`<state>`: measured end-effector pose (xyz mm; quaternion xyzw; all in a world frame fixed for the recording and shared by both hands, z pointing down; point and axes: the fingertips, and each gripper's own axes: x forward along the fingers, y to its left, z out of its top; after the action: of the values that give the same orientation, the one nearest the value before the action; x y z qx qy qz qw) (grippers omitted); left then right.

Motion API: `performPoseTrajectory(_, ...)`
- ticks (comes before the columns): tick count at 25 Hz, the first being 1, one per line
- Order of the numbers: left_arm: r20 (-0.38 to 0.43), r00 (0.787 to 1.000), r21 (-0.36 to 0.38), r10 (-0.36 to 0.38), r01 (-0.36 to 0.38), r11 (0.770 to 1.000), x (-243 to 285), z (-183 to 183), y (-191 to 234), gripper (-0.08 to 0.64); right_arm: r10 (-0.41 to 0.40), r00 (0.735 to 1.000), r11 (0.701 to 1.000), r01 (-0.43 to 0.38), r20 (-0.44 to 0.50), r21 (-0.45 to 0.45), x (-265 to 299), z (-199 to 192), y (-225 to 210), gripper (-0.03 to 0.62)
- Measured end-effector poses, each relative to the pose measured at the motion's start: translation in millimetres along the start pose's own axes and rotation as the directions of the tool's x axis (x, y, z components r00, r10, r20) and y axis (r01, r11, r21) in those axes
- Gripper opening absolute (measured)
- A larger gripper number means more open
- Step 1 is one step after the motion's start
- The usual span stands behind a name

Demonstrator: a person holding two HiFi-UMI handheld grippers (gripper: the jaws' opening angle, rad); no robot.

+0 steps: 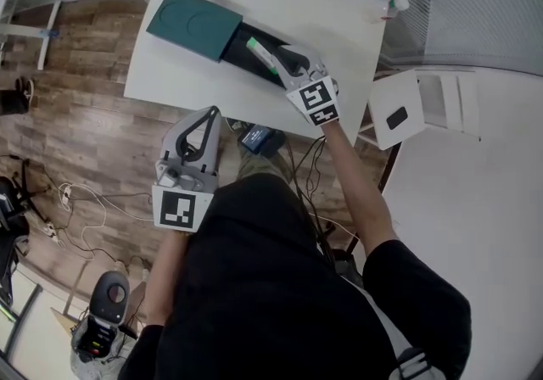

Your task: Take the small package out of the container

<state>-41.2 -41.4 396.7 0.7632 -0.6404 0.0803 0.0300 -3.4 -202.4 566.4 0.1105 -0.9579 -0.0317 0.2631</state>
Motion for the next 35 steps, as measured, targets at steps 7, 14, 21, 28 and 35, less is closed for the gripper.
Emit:
performPoseTrajectory(7,-0.011,1.000,-0.019,0.007,-0.007,1.000,-6,-6,7,0.002,0.065,0.992,0.998,-0.062,-0.109,0.031,27,-34,9,0.097)
performPoseTrajectory(14,-0.013,1.000,-0.016,0.003,-0.003,1.000,-9,-8,3,0.002,0.073,0.981,0.996,-0.062,-0.179,0.065,42,-63,10,0.097)
performPoseTrajectory(21,-0.021,1.000,-0.012,0.007,-0.007,1.000,-9,-12,-1,0.002,0.096,0.973,0.993,-0.081,-0.208,0.082,49,-78,12,0.112)
performPoseTrajectory(28,-0.040,0.999,-0.018,0.011,-0.011,1.000,-10,-17,2,0.002,0.099,0.969,0.994,-0.084,-0.226,0.075,59,-88,13,0.114)
performPoseTrajectory(35,-0.038,0.999,-0.019,0.020,-0.021,1.000,-14,-18,4,0.002,0.106,0.965,0.993,-0.091,-0.239,0.075,65,-92,16,0.114)
